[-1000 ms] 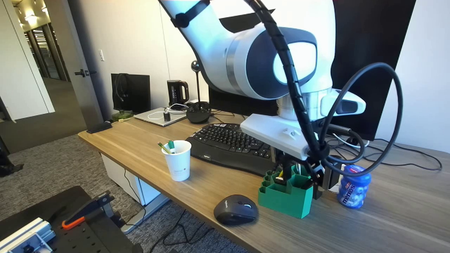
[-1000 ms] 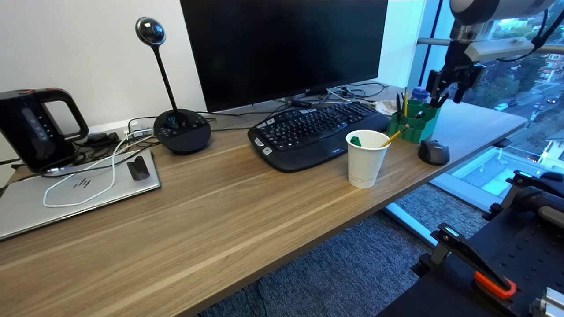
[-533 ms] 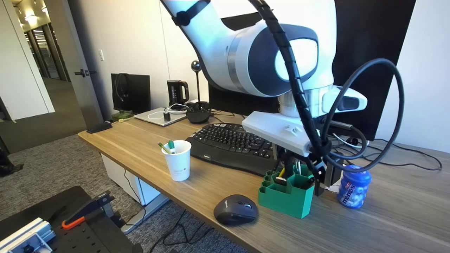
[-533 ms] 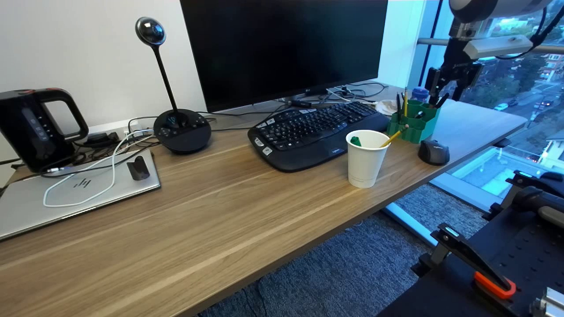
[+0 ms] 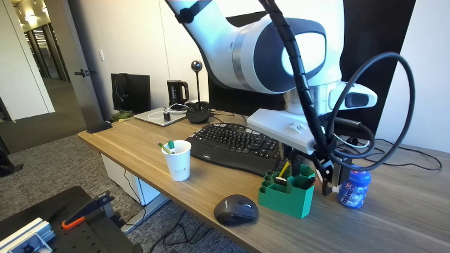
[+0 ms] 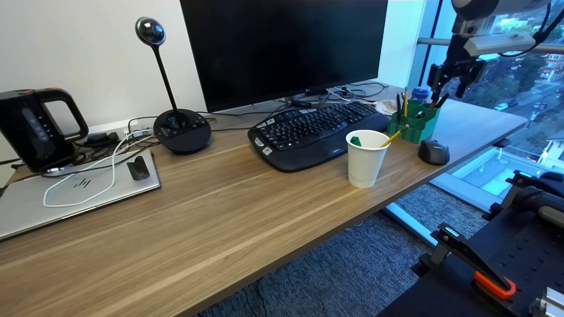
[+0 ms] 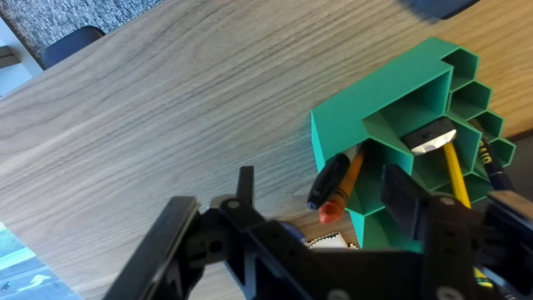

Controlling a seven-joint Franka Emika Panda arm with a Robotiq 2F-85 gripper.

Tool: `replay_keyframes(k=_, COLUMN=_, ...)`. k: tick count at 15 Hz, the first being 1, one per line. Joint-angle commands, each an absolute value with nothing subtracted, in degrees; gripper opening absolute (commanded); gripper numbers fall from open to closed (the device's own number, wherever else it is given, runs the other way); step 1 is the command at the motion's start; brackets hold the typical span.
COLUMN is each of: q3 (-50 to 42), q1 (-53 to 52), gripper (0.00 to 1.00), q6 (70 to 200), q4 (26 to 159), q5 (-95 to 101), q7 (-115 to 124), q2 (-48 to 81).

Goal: Move the mouse slightly to the right on the desk, then pick a marker from the rack and put it on the desk

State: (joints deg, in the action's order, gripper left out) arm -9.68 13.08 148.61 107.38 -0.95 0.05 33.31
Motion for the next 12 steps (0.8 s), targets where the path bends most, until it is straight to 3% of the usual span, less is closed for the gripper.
replay_keyframes(k=1, q3=-11.6, q1=11.5, gripper=0.53, q6=149.0, q4=106.8, q5=0.5, q7=3.6, q2=33.3)
replay_keyframes(k=12, q3=-10.1, q1=12.6, gripper=0.53, q6=148.8, q4=107.4, q5=-1.5, q7=3.0, q2=32.2)
